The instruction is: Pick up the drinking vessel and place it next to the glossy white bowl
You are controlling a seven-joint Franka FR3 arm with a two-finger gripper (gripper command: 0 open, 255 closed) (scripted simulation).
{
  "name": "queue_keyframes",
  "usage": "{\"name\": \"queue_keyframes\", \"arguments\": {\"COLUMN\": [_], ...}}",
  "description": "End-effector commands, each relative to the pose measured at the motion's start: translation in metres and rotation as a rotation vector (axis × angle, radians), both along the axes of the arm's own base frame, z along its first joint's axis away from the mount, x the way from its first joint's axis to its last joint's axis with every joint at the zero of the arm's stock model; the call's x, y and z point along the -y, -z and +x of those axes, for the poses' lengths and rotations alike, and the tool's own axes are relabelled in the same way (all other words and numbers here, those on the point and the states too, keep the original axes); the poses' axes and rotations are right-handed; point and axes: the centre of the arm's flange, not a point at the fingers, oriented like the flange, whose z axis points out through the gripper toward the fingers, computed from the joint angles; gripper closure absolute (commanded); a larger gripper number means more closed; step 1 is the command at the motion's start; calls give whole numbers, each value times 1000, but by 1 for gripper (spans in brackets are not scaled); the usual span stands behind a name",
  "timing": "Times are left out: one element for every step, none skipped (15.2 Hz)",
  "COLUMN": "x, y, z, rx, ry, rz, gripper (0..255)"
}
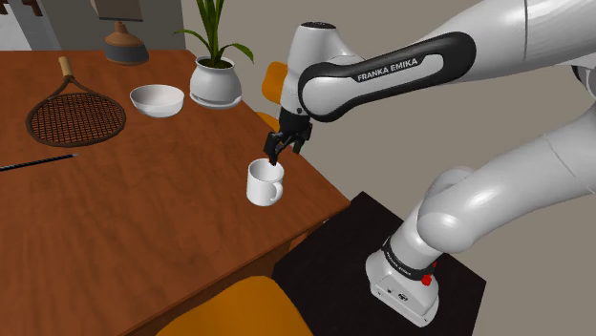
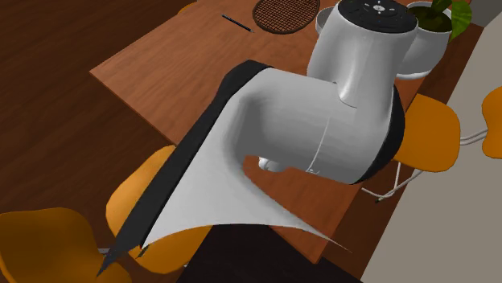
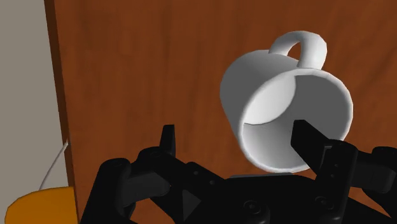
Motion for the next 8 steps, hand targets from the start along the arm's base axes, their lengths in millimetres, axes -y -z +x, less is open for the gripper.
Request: {"name": "queue_keyframes", "arguments": {"x": [-10,-10,-10,-10,-10,-10,-11,-11], "y": [13,18,24,29,34,40,45,53], "z": [10,10,10,10,11,11,11,12], "rx": [6,6,6,6,6,6,6,6], "ry": [2,2,2,2,2,2,2,2], "rz": [11,11,11,11,11,11,11,11], "gripper": [0,0,0,0,0,0,0,0]}}
